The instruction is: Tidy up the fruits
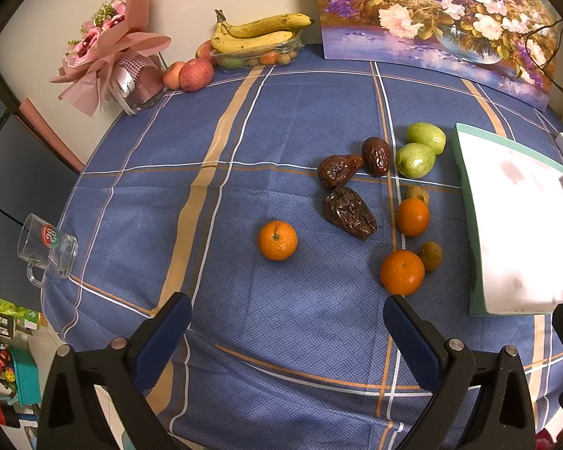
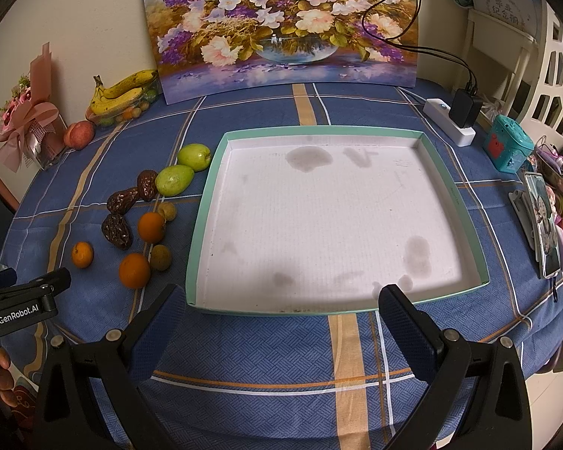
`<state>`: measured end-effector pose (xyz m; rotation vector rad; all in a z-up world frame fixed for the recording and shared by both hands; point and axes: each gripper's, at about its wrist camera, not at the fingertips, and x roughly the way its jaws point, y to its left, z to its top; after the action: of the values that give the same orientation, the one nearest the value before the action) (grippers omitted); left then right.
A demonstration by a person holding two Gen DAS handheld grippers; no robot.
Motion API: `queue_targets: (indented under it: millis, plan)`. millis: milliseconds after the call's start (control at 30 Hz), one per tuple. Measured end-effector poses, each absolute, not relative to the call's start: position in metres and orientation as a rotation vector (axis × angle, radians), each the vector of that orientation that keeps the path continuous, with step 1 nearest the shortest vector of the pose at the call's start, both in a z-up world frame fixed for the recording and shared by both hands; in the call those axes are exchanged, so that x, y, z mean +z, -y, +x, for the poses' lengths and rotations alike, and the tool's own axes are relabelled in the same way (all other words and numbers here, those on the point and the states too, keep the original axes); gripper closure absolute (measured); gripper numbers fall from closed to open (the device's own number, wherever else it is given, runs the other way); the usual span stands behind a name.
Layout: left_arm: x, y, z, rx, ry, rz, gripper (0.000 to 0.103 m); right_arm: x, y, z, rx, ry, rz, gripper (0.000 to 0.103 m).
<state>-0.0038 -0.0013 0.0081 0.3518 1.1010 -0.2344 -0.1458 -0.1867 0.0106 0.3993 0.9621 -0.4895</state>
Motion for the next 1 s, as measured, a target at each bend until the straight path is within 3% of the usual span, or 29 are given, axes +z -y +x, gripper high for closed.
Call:
queue_targets:
  millis: [600,1000]
  plan:
    - [0.009,-0.002,-0.003,-0.241,-1.101,0.335,0.0,0.01,0.186,-0.146,-0.486,-0.961,0.399,0.0]
    - [0.025,-0.025,0.024,-0.278,-1.044,0.092,0.0,0.021,0.184,-0.13,-0.396,-0.899,0.393,0.001]
